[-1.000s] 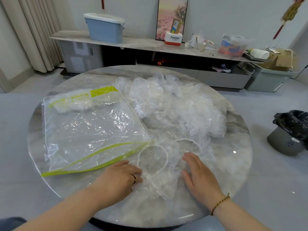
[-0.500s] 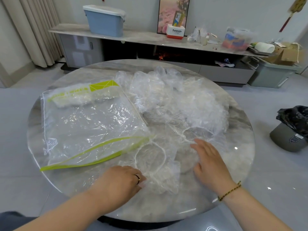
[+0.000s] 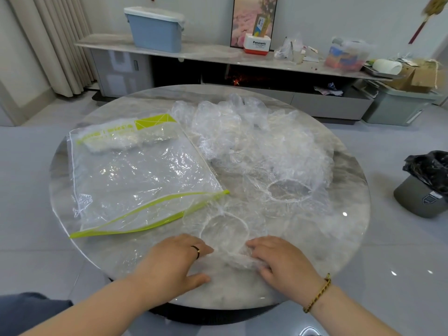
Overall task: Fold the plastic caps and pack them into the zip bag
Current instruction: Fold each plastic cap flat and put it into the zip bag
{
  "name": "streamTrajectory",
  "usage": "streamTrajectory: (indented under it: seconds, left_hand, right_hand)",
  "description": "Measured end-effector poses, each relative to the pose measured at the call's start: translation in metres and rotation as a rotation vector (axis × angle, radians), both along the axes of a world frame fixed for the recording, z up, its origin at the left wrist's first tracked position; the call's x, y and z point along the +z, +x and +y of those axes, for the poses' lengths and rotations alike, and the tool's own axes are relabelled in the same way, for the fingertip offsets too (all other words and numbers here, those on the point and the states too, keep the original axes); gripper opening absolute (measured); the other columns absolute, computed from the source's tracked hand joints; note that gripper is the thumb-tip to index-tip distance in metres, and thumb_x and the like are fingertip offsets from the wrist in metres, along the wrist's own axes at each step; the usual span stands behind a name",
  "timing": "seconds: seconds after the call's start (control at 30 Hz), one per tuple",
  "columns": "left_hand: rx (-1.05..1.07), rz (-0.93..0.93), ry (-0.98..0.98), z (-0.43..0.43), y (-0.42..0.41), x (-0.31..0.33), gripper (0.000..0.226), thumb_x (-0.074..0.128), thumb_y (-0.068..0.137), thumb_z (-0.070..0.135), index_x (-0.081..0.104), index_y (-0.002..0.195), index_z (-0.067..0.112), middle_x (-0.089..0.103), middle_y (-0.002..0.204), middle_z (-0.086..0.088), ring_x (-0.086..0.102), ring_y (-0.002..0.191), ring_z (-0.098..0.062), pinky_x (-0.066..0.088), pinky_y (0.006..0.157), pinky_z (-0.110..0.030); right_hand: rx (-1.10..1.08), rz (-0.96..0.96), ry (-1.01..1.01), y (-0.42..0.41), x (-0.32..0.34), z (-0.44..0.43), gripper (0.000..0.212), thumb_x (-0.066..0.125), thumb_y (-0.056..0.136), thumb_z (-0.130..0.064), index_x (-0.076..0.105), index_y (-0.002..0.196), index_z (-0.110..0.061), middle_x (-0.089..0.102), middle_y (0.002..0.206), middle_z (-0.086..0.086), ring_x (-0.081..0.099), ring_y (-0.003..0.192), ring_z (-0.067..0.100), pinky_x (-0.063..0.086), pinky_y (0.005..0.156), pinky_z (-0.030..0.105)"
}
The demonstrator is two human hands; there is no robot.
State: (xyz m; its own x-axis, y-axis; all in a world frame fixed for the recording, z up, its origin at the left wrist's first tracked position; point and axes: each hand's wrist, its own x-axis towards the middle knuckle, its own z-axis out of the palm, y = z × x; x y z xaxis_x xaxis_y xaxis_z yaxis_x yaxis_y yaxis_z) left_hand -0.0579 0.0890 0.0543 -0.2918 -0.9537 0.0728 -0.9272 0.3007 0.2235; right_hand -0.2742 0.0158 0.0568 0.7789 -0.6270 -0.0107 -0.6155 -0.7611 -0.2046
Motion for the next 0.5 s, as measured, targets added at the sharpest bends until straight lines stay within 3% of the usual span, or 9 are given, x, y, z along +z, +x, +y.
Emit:
streamTrajectory:
  seconds: [0.07,0.13,0.23,0.27,0.33,0.4,0.5]
  left_hand:
    - [0.028,-0.015,-0.045,-0.004,0.008,-0.008,0.051,0.03,0.059,0.06,0.072,0.077,0.037,0.067,0.082,0.024,0.066,0.076,0.004,0.046,0.067,-0.008]
    - [0.034,-0.008,-0.061,-0.009,0.013,-0.013,0.044,0.032,0.057,0.054,0.071,0.067,0.035,0.067,0.076,0.024,0.066,0.069,0.004,0.048,0.058,-0.008]
    - [0.041,-0.005,-0.113,-0.015,0.018,-0.017,0.037,0.035,0.062,0.046,0.065,0.051,0.028,0.064,0.064,0.024,0.063,0.056,0.003,0.045,0.047,-0.01]
    - [0.047,-0.017,-0.11,-0.016,0.019,-0.018,0.037,0.036,0.065,0.045,0.063,0.048,0.026,0.062,0.06,0.023,0.061,0.052,0.001,0.044,0.045,-0.011]
    - [0.067,0.0,-0.11,-0.016,0.021,-0.018,0.035,0.037,0.067,0.042,0.058,0.044,0.026,0.058,0.053,0.021,0.058,0.047,0.0,0.039,0.04,-0.012]
    - [0.085,0.011,-0.102,-0.013,0.017,-0.011,0.031,0.04,0.073,0.039,0.057,0.049,0.028,0.057,0.053,0.019,0.057,0.048,-0.001,0.029,0.039,-0.009]
    - [0.151,0.094,-0.05,-0.009,0.012,-0.009,0.031,0.032,0.092,0.041,0.06,0.086,0.03,0.063,0.082,0.01,0.06,0.083,-0.008,0.033,0.058,-0.018]
  right_hand:
    - [-0.037,-0.057,-0.013,-0.002,0.0,-0.003,0.027,0.037,0.061,-0.032,0.063,0.056,-0.028,0.07,0.083,-0.019,0.066,0.071,-0.002,0.046,0.065,0.009]
    - [-0.051,-0.048,0.014,-0.005,0.003,-0.004,0.03,0.036,0.063,-0.031,0.065,0.061,-0.023,0.07,0.088,-0.017,0.066,0.075,-0.001,0.044,0.064,0.006]
    - [-0.137,-0.069,0.14,-0.015,0.001,-0.012,0.036,0.04,0.085,-0.025,0.063,0.11,-0.014,0.059,0.118,-0.011,0.055,0.109,0.004,0.036,0.086,0.005]
    - [-0.167,-0.066,0.206,-0.018,0.002,-0.013,0.033,0.045,0.089,-0.02,0.059,0.118,-0.015,0.057,0.12,-0.009,0.052,0.112,0.006,0.036,0.09,0.008]
    - [-0.237,-0.072,0.301,-0.023,0.004,-0.017,0.028,0.049,0.09,-0.016,0.06,0.115,-0.014,0.061,0.114,-0.004,0.055,0.106,0.012,0.04,0.091,0.017]
    - [-0.284,-0.072,0.344,-0.024,0.006,-0.019,0.024,0.05,0.09,-0.018,0.064,0.106,-0.007,0.064,0.106,0.004,0.058,0.1,0.017,0.044,0.089,0.028]
    - [-0.317,-0.084,0.335,-0.022,0.005,-0.019,0.024,0.049,0.092,-0.023,0.061,0.082,-0.004,0.061,0.08,0.004,0.056,0.079,0.017,0.043,0.073,0.025]
